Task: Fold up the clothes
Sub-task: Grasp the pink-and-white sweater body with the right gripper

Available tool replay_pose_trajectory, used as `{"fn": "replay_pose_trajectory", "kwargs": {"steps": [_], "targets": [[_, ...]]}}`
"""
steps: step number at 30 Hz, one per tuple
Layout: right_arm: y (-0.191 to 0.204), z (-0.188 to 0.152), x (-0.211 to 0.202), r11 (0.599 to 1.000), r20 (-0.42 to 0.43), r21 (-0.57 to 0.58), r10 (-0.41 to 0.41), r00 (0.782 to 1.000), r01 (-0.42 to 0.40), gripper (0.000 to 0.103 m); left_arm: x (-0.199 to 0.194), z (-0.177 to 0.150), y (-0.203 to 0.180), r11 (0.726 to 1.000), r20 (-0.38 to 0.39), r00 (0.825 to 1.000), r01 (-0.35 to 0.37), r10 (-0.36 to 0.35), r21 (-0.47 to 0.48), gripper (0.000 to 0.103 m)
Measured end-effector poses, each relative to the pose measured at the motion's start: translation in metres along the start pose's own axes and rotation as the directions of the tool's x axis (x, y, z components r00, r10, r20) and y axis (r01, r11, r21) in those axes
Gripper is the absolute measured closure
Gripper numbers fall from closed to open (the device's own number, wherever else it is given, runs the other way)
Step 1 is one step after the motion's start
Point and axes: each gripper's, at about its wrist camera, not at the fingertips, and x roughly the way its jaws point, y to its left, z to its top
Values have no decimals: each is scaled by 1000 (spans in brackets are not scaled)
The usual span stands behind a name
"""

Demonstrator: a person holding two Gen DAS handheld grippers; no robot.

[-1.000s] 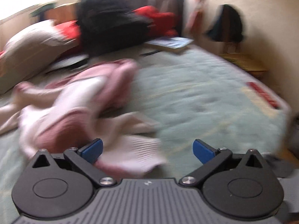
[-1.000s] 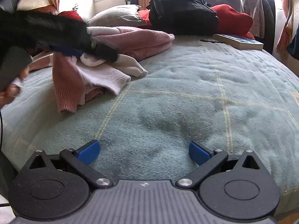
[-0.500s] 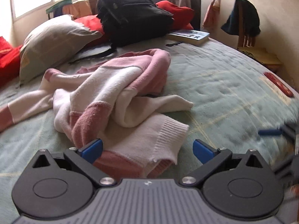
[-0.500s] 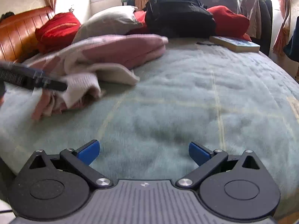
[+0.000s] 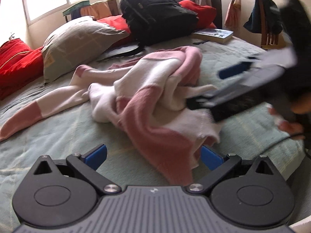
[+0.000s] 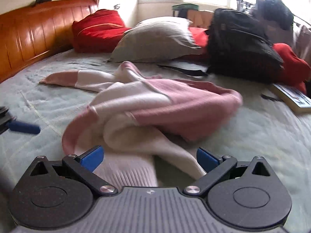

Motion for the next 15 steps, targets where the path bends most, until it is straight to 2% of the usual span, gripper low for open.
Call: {"fn": "replay_pose_trajectory", "kwargs": {"steps": [4,7,9,13,15], "targets": [[10,13,38,1000,-44,-6,0,999,0,0,0,-5,6,1000,-8,1000,24,-25,-16,1],[9,11,49,998,-64,14,-53,997,54,0,3,-7,7,999,-20,999,35,-36,-17,1],[1,9,41,996,-55,40,-80,995,82,0,6,-9,7,999,-26,999,38,-39,-20,1],[-16,-2,19,966,-38,58,-251,967,253,0,7,-11,6,999,-30,999,45,-46,-22,1],[-23,-5,14,973,-41,89,-208,977,211,0,8,-11,5,999,-30,998,49,-50,-22,1]]}}
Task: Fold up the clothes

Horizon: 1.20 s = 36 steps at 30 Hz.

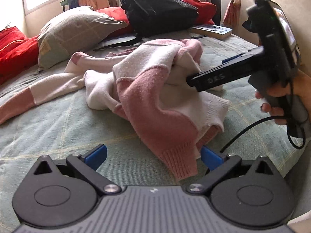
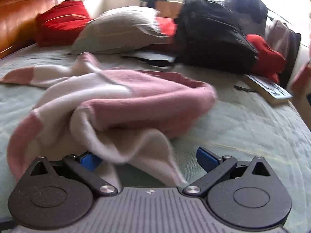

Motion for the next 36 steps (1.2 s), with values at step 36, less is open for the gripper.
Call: {"fn": "replay_pose_trajectory", "kwargs": {"steps": [36], "targets": [[-87,-21,-5,927,-23,363,-91,996,93,0,-3,-3,-13,1000,-12,1000,9,-9,4,1]]}}
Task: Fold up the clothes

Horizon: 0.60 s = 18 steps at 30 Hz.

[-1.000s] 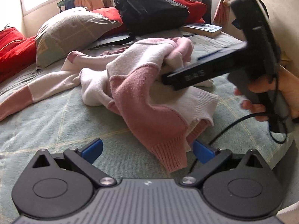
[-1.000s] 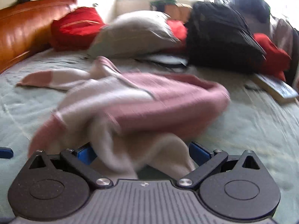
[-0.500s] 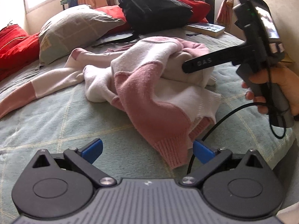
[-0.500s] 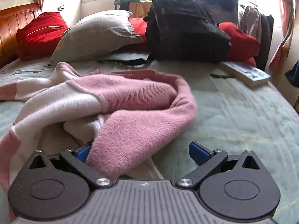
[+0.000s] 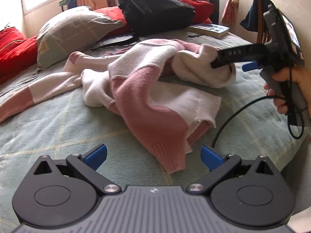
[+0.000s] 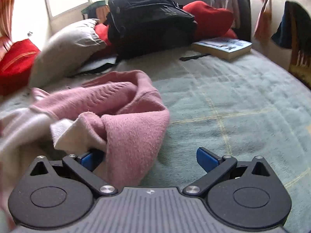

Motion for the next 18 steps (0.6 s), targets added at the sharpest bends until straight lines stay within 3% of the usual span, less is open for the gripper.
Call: {"fn": "replay_pose_trajectory", "kwargs": {"steps": [4,9,15,18], "targets": [[-8,-7,-10,998,-4,38,58,998,-58,0,-1,0,-6,1000,-1,1000,9,-9,18,1],[-18,-23,-11,999,-9,26,-23,1000,24,0,3,-2,-9,1000,-14,1000,3,-3,19,1],[-17,-28,-4,998,22,59,-21,1000,19,0,6,-1,-14,1000,-25,1000,9,-9,29,1],[0,-25,10,991,45,-10,-134,990,134,0,5,-1,-16,999,-24,1000,9,-9,33,1]]}}
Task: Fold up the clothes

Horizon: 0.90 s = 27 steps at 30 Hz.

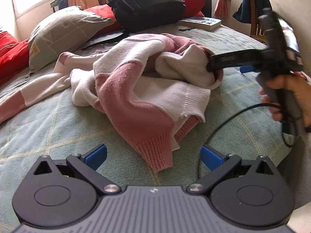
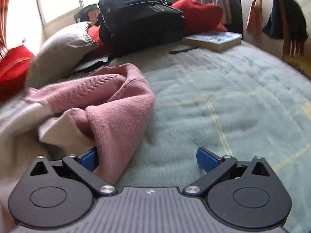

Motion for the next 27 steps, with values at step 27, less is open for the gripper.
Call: {"fn": "replay_pose_trajectory", "kwargs": {"steps": [27], "targets": [[-80,87,31,859,206,-207,-430,879,469,0,0,-1,-3,1000,-3,1000,17,-17,-8,1]]}}
